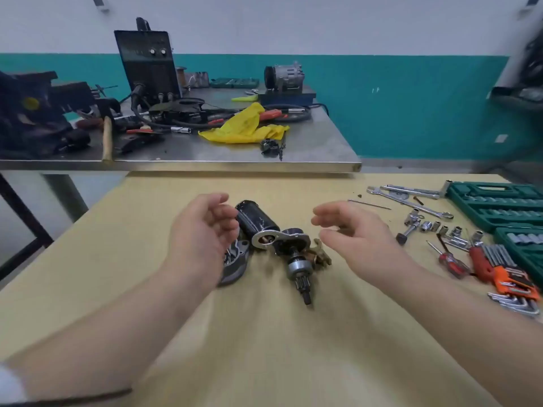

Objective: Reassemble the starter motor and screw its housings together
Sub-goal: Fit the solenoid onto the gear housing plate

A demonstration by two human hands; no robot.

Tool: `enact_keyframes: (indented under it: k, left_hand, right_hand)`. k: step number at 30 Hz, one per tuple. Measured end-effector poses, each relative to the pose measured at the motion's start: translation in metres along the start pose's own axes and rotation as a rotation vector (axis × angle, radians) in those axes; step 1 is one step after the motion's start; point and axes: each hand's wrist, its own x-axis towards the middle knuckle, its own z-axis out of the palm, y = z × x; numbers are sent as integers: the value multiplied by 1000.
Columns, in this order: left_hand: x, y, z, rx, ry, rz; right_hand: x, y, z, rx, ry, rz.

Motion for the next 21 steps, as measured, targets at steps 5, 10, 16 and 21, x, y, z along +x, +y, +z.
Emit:
enact_keyframes:
  k: [5,10,16,21]
  left_hand:
    - [-54,-68,49,-161,85,-270]
    - [-60,-64,53,-25,-123,-357]
    - [11,-27,-6,899,-246,379]
    - [41,-36,-50,1348,-425,864]
  right_hand:
    - [8,24,28,-18,42,82]
    - [3,41,39,-65,13,35]
    - [6,54,37,-173,8,-27]
    - [10,60,39,-196,27,-5]
